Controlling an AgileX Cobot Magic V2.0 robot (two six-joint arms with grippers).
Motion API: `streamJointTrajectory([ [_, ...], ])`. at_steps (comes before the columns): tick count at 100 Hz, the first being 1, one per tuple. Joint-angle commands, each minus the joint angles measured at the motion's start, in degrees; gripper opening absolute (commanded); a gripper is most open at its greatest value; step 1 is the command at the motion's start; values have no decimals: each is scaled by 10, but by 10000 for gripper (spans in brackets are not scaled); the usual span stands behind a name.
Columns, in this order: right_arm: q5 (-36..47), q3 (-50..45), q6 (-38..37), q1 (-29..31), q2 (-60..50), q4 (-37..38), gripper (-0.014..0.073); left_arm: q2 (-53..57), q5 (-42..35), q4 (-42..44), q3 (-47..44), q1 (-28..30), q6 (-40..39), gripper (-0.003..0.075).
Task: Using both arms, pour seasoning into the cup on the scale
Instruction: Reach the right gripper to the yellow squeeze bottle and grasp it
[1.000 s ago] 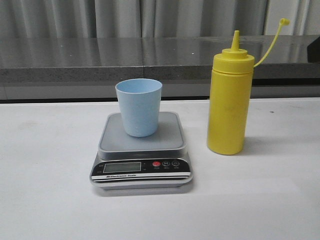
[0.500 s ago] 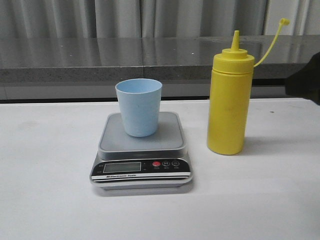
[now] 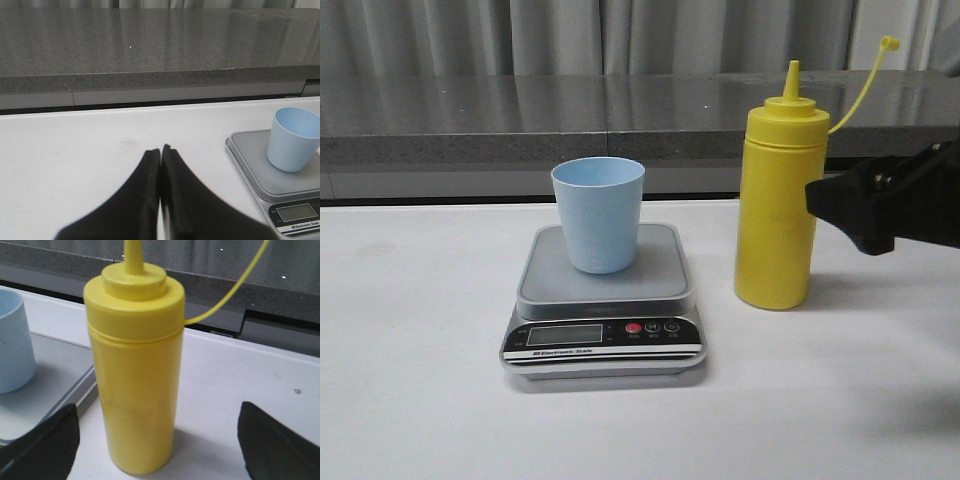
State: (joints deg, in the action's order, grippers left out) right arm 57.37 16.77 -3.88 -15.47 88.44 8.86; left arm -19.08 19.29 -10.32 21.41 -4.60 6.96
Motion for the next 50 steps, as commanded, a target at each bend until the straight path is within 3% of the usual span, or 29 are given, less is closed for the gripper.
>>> streamJointTrajectory([
  [1, 95, 13, 0, -1, 23, 15, 635, -4, -49, -10, 16, 0, -1, -20],
  [21, 170, 15, 0, -1, 79, 15, 635, -4, -49, -10, 16, 0, -1, -20],
  [50, 166, 66, 0, -1, 111, 35, 635, -4, -49, -10, 16, 0, -1, -20],
])
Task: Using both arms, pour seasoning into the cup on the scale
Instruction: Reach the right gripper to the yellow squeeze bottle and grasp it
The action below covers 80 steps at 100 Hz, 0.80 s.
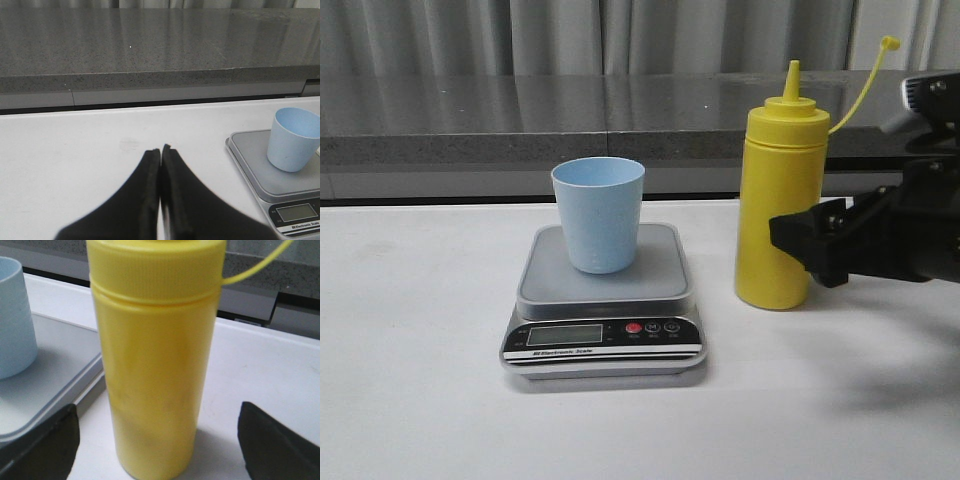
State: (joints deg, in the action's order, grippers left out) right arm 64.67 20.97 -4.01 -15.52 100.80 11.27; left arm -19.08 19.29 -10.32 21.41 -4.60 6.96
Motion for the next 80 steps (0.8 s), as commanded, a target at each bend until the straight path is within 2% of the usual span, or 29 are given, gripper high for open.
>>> streamJointTrajectory([
  [1, 92, 26, 1, -1, -13, 12, 635, -4, -49, -10, 16, 0, -1, -20],
  [22, 55, 69, 1, -1, -7, 20, 635, -4, -49, -10, 16, 0, -1, -20],
  [70, 59, 119, -12, -1, 41, 42, 634, -4, -49, -10, 16, 0, -1, -20],
  [80, 57, 119, -12, -1, 41, 42, 583, -4, -49, -10, 16, 0, -1, -20],
])
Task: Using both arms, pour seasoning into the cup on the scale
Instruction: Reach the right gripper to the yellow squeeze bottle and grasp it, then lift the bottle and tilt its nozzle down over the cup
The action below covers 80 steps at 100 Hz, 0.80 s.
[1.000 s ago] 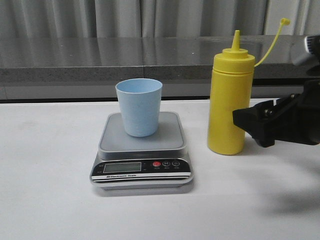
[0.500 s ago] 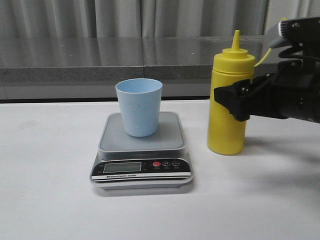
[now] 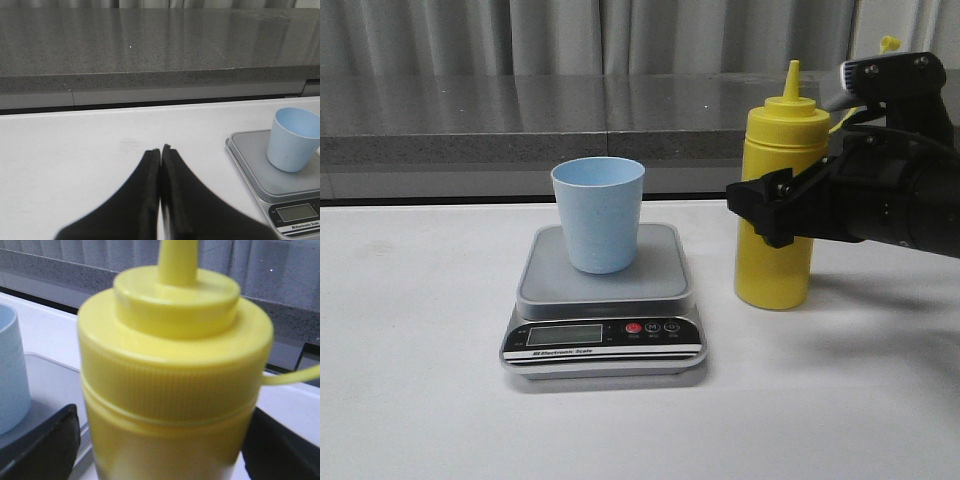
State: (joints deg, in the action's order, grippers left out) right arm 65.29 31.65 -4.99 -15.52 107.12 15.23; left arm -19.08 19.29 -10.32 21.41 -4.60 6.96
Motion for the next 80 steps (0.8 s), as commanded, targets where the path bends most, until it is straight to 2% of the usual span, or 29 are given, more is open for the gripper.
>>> streamJointTrajectory([
  [1, 50, 12, -2, -1, -22, 2, 575, -4, -49, -10, 16, 0, -1, -20],
  [16, 52, 12, -2, -1, -22, 2, 340, -4, -49, -10, 16, 0, -1, -20],
  [26, 63, 12, -2, -1, -22, 2, 252, -4, -49, -10, 16, 0, -1, -20],
  [56, 74, 12, 24, -1, -32, 8, 246, -4, -49, -10, 16, 0, -1, -20],
  [80, -46, 17, 79, -1, -94, 15, 246, -4, -49, -10, 16, 0, -1, -20],
])
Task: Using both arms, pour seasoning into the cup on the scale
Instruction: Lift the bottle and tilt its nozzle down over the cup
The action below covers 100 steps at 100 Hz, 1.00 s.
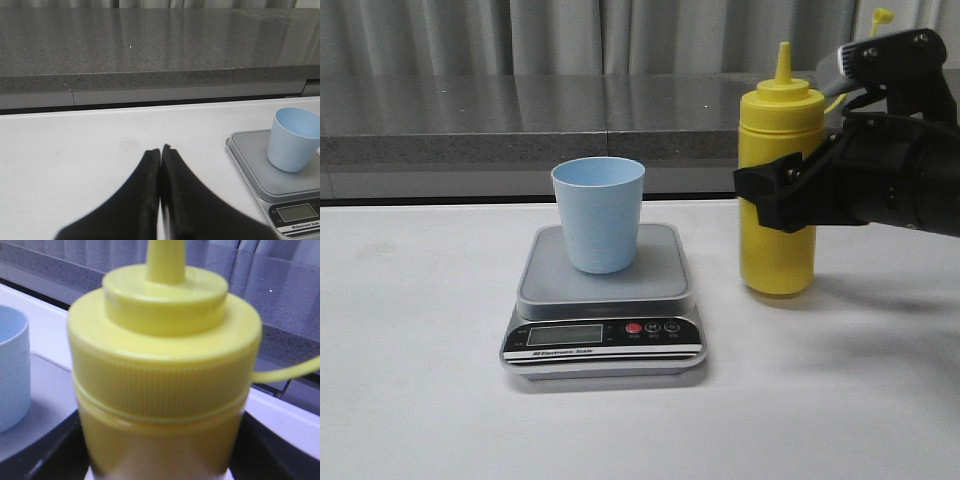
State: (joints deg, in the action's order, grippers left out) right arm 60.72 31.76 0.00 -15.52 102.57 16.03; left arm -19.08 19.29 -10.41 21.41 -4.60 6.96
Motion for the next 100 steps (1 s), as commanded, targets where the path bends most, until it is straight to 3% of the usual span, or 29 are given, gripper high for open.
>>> streamJointTrajectory([
  [1, -6, 18, 29, -1, -50, 8, 246, -4, -49, -9, 16, 0, -1, -20],
  [30, -231, 105, 42, -19, -111, 94, 246, -4, -49, -9, 16, 0, -1, -20],
  [65, -516, 252, 42, -93, -114, 234, 246, -4, -49, -9, 16, 0, -1, -20],
  [100, -698, 334, 42, -146, -108, 399, 246, -4, -49, -9, 16, 0, -1, -20],
])
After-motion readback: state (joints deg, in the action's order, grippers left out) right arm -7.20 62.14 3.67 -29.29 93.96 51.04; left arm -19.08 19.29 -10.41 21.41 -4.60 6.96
